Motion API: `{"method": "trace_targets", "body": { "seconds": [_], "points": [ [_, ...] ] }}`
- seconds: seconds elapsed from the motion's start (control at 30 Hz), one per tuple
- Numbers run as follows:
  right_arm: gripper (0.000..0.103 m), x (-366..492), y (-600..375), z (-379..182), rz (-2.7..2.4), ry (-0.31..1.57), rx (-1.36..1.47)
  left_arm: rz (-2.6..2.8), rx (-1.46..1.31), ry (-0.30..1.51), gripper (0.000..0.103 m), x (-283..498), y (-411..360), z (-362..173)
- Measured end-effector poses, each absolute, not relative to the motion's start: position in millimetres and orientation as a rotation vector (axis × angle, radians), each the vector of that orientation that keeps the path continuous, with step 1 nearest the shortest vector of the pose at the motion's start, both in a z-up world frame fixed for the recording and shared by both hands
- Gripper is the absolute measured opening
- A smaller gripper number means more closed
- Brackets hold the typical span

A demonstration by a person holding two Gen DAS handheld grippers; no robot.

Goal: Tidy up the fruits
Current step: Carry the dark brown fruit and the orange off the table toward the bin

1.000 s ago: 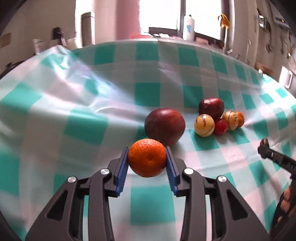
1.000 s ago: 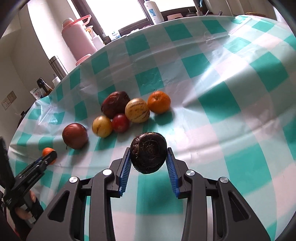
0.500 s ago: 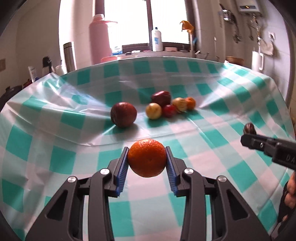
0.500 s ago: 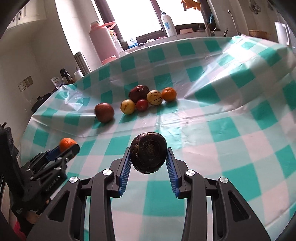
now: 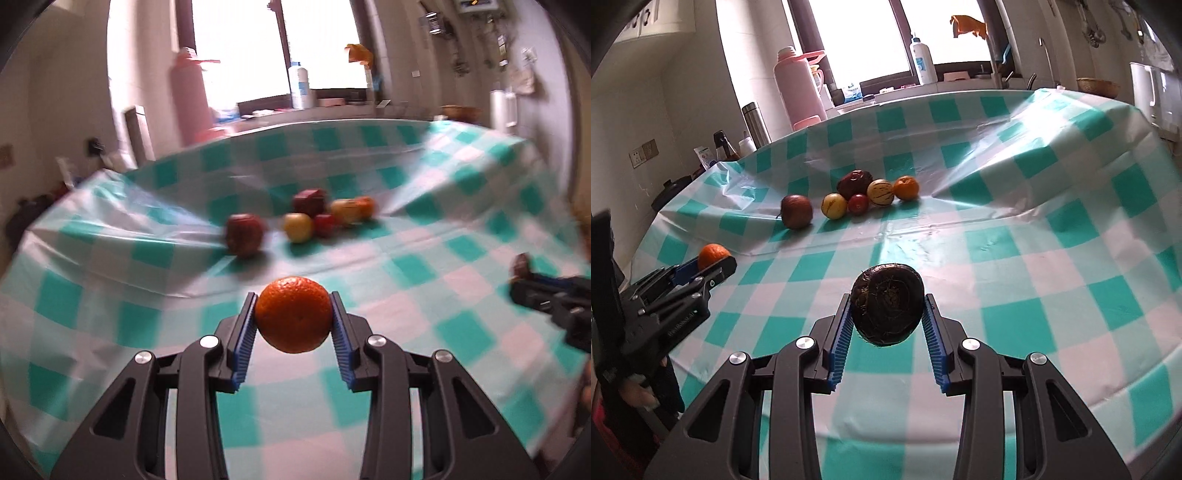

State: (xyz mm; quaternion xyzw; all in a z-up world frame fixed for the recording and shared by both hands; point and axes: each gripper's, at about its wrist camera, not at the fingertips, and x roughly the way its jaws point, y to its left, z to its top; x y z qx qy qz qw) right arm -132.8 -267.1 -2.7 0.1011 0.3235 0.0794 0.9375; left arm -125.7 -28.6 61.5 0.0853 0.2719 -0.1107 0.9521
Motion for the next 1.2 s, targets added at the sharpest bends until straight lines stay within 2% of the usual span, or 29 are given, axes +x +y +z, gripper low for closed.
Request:
{"method": "trace_targets", "body": {
  "seconds": [0.27, 0.73, 0.93, 1.03, 1.2],
  "points": [
    [0.038, -187.9, -321.6, -9.0, 0.048, 0.669, 0.221, -0.572, 0.193, 0.649, 0.038, -167.8, -107.4, 59.6],
    [0.038, -280.0, -425.2, -56.7, -0.232, 0.763, 0.312, -0.846, 0.544, 0.637, 0.038, -252.6, -250.7, 13.7],
    [0.038, -298.6, -451.9, -82.7, -0.321, 0.819, 0.344, -0.918, 0.664, 0.650, 0.039, -276.9, -287.5, -14.1],
    [0.038, -306.2, -465.2, -100.0, -0.366, 0.858, 0.370, -0.904, 0.743, 0.569, 0.039, -291.3, -300.7, -23.9],
    [0.038, -323.2, -484.7, -124.9, -0.428, 0.903, 0.409, -0.977, 0.782, 0.604, 0.039, -306.6, -323.6, -39.6]
  ]
}}
